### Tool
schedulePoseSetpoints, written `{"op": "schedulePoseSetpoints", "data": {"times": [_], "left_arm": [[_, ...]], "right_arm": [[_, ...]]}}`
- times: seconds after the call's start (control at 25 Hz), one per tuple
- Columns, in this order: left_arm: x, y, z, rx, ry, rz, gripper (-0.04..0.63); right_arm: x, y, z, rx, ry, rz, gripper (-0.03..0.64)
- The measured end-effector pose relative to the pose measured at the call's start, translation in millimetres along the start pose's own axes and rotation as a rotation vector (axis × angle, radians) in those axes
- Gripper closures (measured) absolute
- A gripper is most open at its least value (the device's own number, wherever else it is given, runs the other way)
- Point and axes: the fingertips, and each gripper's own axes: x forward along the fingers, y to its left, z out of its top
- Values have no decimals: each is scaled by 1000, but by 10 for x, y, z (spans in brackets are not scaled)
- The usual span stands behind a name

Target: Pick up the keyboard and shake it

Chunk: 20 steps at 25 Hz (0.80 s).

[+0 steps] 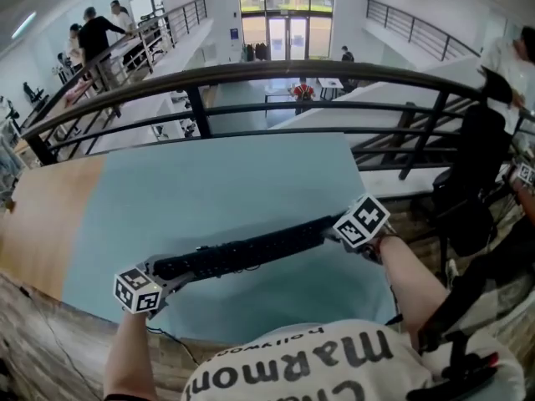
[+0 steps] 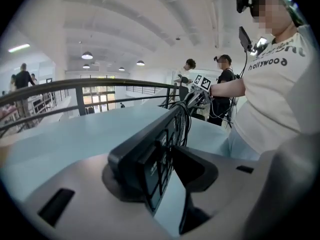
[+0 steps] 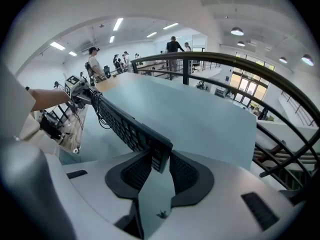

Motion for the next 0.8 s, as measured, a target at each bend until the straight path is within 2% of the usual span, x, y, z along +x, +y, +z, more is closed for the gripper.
{"op": "schedulePoseSetpoints", "data": {"times": [0.36, 0.6, 0.8], "left_arm": [[-611, 225, 1108, 236, -186, 156, 431], [-1160, 163, 1921, 479, -224, 268, 440], [-1393, 85, 2272, 631, -235, 327, 449]], "right_arm": [[-972, -73, 1177, -145, -309, -162, 483], [-1521, -19, 1682, -133, -489, -207, 483], [-1729, -11, 1837, -113, -561, -216, 483]]}}
